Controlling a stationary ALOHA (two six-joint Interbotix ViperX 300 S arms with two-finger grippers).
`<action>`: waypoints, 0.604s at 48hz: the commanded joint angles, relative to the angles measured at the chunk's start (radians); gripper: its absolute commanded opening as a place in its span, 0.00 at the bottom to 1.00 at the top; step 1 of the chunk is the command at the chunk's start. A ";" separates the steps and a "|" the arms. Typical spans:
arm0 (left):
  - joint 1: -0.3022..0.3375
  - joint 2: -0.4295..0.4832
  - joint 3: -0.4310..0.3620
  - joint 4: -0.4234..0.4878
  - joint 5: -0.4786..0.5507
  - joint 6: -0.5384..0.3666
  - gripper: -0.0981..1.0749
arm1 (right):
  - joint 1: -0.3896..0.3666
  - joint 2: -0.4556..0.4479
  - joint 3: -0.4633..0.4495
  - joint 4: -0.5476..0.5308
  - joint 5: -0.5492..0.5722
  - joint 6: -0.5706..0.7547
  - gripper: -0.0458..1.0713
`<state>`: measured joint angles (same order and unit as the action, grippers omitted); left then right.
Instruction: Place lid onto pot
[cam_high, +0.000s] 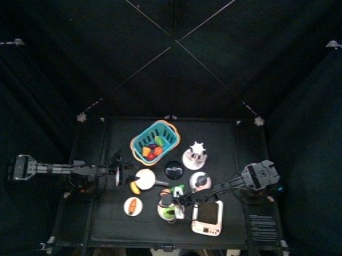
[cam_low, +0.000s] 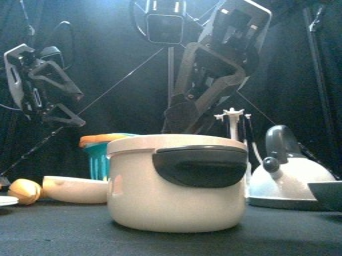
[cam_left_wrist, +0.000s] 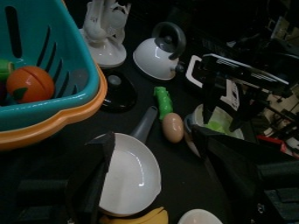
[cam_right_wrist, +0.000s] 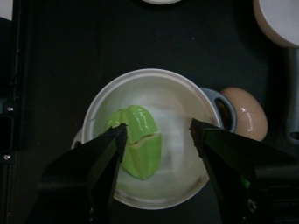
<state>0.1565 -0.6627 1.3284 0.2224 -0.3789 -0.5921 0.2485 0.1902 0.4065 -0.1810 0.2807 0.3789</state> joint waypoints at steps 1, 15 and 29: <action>0.002 0.002 -0.017 -0.005 -0.003 0.002 0.95 | -0.005 -0.074 -0.011 -0.008 -0.003 0.000 0.86; 0.002 0.002 -0.023 -0.005 -0.003 0.002 0.95 | -0.072 -0.164 0.018 -0.080 0.005 0.000 0.85; 0.002 -0.006 -0.025 -0.005 -0.002 0.002 0.95 | -0.241 -0.164 0.021 -0.163 0.130 0.000 0.85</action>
<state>0.1565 -0.6657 1.3284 0.2194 -0.3774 -0.5906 0.0460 0.0583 0.4387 -0.3344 0.3912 0.3804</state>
